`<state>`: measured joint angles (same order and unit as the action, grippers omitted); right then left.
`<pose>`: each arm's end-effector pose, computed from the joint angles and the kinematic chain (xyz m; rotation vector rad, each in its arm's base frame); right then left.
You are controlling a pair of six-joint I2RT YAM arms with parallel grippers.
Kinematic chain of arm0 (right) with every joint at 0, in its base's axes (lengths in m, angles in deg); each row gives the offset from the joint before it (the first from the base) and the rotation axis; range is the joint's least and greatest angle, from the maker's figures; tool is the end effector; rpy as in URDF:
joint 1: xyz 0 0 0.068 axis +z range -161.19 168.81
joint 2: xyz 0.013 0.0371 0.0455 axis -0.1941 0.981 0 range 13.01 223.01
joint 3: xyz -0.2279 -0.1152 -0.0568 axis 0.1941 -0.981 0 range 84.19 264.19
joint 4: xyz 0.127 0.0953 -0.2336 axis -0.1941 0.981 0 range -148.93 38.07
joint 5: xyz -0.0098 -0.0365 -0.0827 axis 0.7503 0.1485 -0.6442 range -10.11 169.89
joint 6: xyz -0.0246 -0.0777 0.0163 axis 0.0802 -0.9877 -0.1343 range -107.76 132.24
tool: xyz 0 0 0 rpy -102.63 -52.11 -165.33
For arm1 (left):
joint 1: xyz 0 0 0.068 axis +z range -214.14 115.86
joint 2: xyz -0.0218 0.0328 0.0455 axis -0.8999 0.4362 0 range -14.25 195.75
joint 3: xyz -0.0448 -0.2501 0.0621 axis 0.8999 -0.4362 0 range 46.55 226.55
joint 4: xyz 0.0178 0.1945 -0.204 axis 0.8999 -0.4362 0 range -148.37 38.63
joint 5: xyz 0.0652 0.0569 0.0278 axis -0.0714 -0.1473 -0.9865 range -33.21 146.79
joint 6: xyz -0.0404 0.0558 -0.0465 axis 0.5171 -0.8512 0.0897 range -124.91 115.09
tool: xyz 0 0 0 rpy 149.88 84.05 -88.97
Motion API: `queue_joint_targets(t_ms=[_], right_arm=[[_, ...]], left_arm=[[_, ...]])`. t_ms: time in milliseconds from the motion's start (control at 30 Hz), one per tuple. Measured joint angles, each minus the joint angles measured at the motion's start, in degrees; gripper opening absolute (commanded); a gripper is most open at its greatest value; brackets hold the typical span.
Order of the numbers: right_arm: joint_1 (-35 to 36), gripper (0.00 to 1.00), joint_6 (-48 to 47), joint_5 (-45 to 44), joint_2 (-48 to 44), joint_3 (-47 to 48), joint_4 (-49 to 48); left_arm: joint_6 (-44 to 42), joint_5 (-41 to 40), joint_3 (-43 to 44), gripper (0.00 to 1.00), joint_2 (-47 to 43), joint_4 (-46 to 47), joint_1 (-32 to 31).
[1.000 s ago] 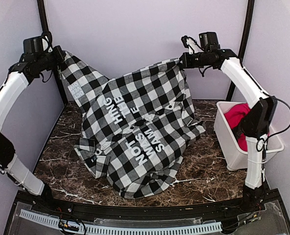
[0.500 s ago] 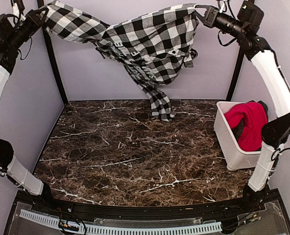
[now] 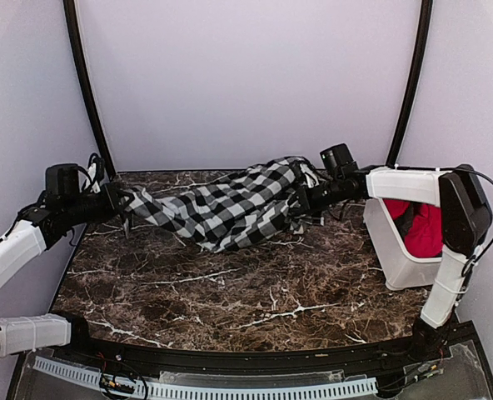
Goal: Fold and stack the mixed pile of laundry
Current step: Flatten out the crumpled shirt at the center of the board.
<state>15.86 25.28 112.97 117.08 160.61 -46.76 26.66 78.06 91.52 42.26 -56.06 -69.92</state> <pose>0.3823 0.2398 0.2012 -0.6012 2.2555 1.0161 0.2864 -0.0554 0.2897 -0.1622 1.9033 -0.7910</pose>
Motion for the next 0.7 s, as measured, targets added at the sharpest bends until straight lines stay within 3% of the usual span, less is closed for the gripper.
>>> queue_joint_targets(t_ms=[267, 467, 600, 700], right_arm=[[3.65, 0.0, -2.8, -4.24, -5.84, -7.37, 4.9], [3.93, 0.0, -2.43, -7.04, -11.98, -14.58, 7.91], [4.11, 0.0, -1.86, -9.46, -17.11, -18.08, 13.4], [4.31, 0.03, -1.09, -10.45, -20.17, -18.4, 17.46]], left_arm=[[1.27, -5.64, -5.03, 0.0, -11.43, -15.78, -5.84], [3.67, -9.97, -3.89, 0.0, -11.98, -25.29, -14.49], [5.31, -13.86, -0.7, 0.11, -7.39, -31.45, -22.69], [6.56, -16.79, 2.71, 0.25, -2.36, -36.17, -30.58]])
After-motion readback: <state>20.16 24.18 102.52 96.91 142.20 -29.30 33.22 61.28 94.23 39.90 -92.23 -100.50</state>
